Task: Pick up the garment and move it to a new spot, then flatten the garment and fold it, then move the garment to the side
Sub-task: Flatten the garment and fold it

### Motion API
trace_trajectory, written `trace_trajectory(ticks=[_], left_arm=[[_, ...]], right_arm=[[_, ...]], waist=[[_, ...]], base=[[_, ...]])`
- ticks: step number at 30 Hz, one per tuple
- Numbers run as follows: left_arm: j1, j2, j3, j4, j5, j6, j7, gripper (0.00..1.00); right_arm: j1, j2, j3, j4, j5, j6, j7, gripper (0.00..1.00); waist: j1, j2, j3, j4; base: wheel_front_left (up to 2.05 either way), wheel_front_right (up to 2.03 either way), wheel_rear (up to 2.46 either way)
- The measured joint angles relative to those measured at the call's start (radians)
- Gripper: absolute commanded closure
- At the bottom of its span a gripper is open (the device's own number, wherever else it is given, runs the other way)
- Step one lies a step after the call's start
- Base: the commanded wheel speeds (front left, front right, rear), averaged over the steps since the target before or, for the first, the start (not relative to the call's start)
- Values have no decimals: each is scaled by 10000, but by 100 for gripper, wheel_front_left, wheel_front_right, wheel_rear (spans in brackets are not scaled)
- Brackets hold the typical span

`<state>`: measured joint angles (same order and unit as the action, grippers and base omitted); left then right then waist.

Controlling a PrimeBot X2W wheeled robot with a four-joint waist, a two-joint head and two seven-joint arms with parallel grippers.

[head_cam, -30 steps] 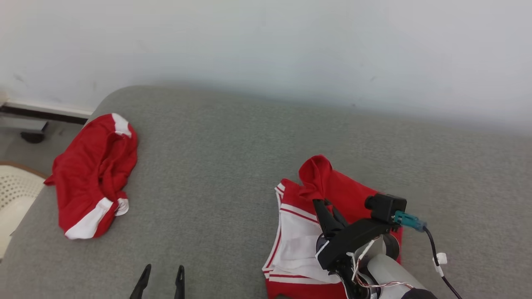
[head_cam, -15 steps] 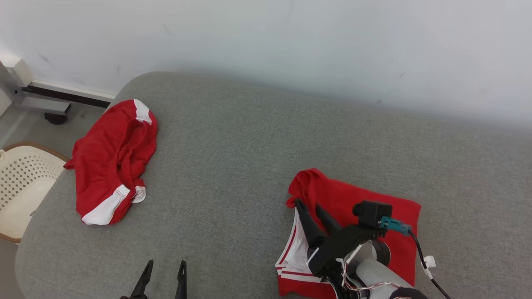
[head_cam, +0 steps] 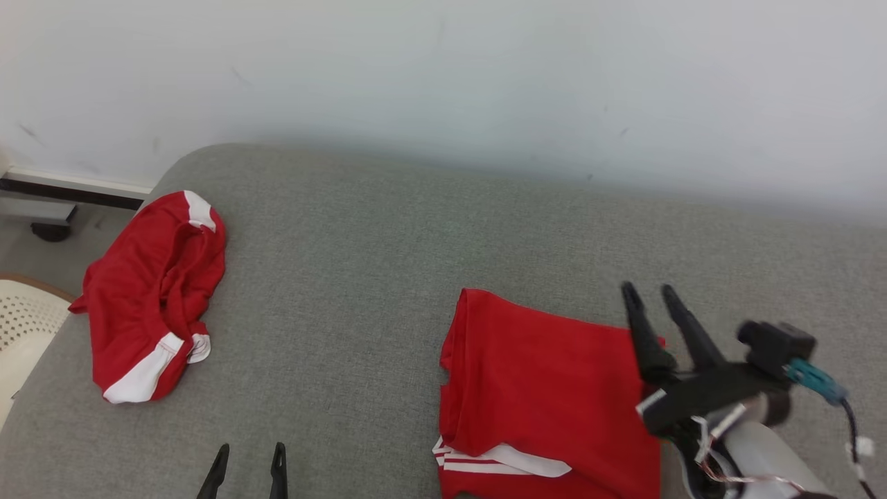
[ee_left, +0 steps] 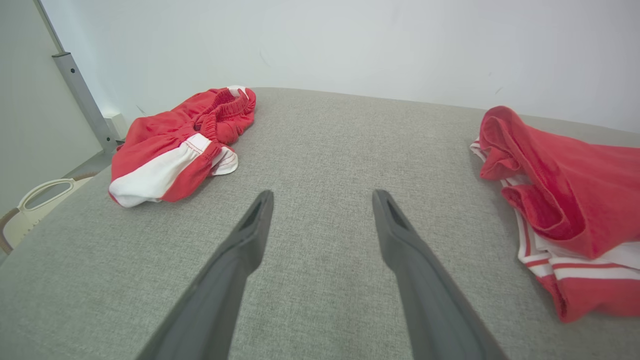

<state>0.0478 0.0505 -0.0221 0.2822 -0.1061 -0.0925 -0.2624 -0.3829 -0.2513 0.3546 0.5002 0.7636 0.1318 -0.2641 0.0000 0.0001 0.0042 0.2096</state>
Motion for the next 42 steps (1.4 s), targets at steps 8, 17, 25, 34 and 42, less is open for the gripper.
trace_trajectory(ticks=[8,17,25,34,42], left_arm=[[113,0,180,-117,96,-36,-2,0],[115,-2,217,-209,151,-44,-2,0],[76,-2,48,-205,171,-54,-2,0],[-58,-2,-56,-125,178,-86,-2,0],[-119,-2,-182,-67,176,-90,-2,0]], right_arm=[[1428,-203,-1488,-366,-1638,0,2,87],[2001,545,-1482,59,-2614,0,2,100],[1659,986,-949,1179,-2968,0,0,100],[1509,1639,213,1559,-3275,0,2,100],[1269,1948,1444,2040,-3089,0,2,100]], waist=[[0,0,12,-147],[0,-1,82,-173],[0,-1,183,69],[0,0,288,480],[0,-1,340,767]], base=[[0,0,0],[0,0,0],[0,0,0],[0,0,0],[0,0,0]])
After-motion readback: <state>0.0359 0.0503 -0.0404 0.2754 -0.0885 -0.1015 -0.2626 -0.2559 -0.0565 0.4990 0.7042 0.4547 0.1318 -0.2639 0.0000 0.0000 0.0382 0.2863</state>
